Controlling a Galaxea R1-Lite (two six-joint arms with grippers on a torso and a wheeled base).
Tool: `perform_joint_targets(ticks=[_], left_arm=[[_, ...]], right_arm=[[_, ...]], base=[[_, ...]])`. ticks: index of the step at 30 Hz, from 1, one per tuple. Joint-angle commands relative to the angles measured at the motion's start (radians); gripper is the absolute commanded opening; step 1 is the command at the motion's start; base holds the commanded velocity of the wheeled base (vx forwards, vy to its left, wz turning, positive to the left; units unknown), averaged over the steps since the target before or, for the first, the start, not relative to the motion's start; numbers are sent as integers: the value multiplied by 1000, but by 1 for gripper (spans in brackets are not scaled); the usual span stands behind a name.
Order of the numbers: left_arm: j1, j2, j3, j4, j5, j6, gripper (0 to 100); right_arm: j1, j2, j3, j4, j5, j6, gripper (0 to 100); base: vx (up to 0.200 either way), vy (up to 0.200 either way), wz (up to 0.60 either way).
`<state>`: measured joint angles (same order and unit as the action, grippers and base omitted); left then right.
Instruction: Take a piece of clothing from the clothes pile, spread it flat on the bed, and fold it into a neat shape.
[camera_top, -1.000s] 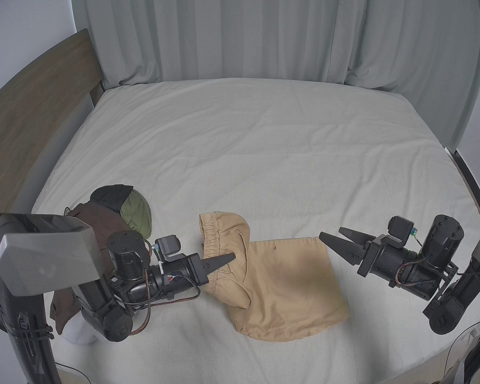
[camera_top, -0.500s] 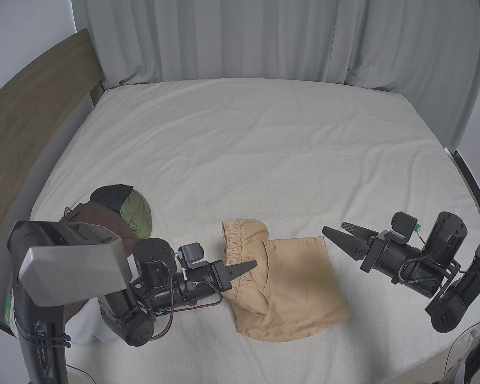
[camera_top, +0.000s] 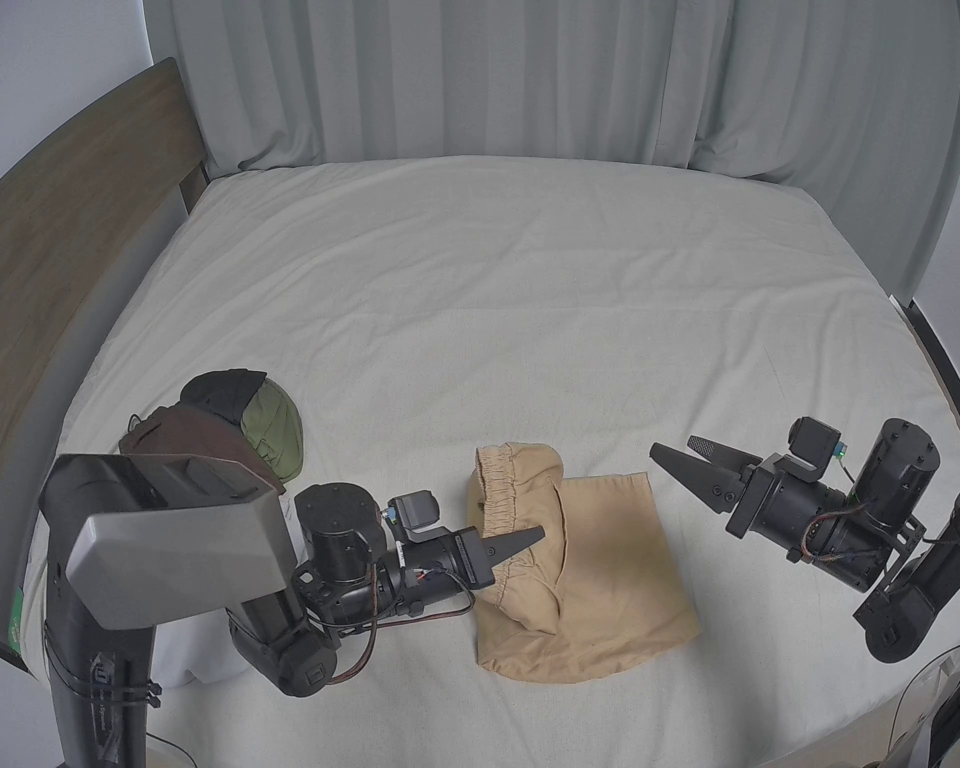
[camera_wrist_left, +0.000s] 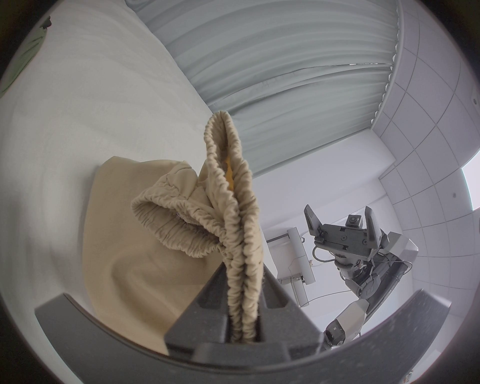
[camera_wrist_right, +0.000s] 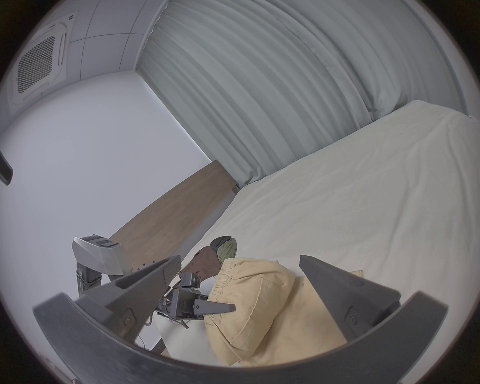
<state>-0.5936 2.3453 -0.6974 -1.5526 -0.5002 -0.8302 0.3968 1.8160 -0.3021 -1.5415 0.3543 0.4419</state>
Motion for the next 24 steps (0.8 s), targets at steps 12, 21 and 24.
perform_joint_targets(ticks=[12,21,24], left_arm=[[-69,86,-93,-3,58,-26,0],[-75,104,-123,-1,72,-26,0],[-77,112,-126,-3,72,-24,0]], right_arm=[[-27,-3,-8,0,14,1,100],[-32,3,-8,0,15,0,100],[-33,3,-8,0,19,0,100]], base=[[0,0,0],[0,0,0],[0,0,0]])
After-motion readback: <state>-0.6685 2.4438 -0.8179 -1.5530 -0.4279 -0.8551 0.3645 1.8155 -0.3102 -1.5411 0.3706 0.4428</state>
